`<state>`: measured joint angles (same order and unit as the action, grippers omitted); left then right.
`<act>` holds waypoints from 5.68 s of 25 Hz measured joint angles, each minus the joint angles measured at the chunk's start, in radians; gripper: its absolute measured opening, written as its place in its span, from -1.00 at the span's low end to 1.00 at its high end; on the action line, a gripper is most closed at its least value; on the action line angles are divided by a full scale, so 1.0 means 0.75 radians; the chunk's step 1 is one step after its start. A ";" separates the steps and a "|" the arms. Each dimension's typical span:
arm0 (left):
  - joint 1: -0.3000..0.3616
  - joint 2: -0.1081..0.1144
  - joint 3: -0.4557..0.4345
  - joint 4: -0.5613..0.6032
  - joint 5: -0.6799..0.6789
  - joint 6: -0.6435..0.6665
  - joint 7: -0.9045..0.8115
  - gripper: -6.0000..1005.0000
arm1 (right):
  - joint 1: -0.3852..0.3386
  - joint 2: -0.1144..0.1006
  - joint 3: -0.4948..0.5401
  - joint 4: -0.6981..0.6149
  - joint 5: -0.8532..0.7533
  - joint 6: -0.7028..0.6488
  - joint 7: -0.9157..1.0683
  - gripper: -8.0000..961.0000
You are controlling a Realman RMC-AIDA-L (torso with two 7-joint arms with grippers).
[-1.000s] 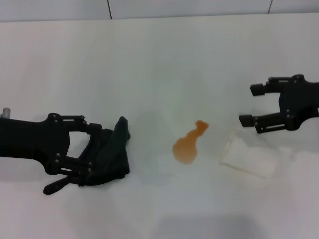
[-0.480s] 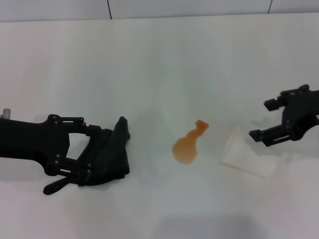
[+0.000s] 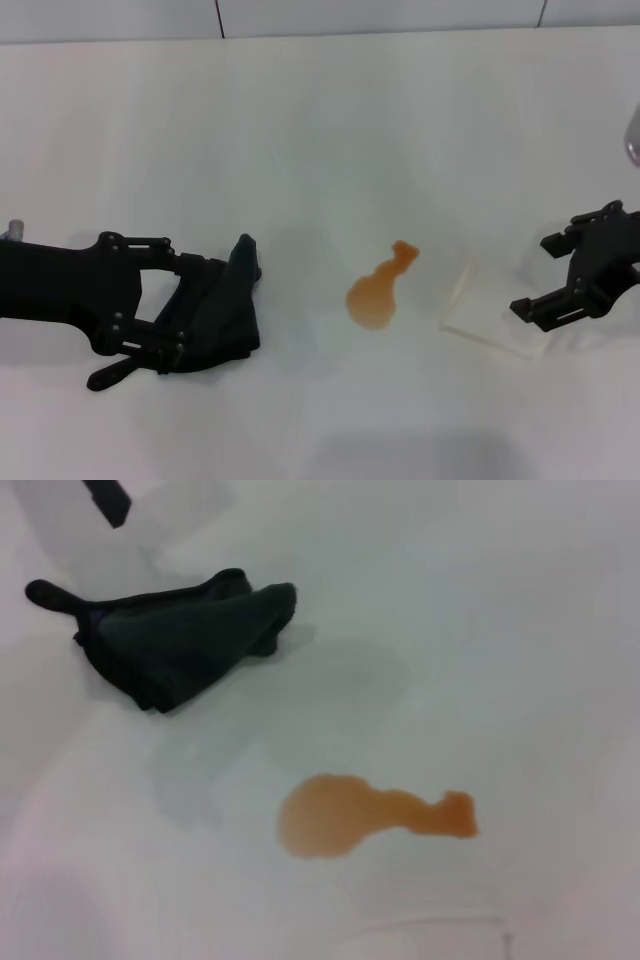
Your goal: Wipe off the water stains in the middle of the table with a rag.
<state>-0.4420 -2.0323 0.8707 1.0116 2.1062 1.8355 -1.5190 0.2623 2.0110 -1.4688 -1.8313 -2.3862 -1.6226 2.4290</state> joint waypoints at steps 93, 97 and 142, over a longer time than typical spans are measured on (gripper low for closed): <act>0.016 -0.004 -0.004 -0.007 -0.012 -0.005 0.019 0.72 | 0.053 0.001 -0.107 0.224 -0.065 0.322 0.035 0.44; 0.017 -0.004 -0.010 -0.007 -0.012 -0.005 0.026 0.72 | 0.012 0.000 -0.051 0.289 0.079 0.421 -0.085 0.44; 0.019 -0.025 -0.038 -0.007 -0.012 -0.016 0.015 0.72 | -0.103 0.000 0.263 1.287 1.213 0.829 -1.471 0.46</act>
<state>-0.4279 -2.0509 0.8422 1.0063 2.0970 1.8233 -1.5080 0.1848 2.0111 -1.2714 -0.8658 -1.4764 -1.0006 1.3256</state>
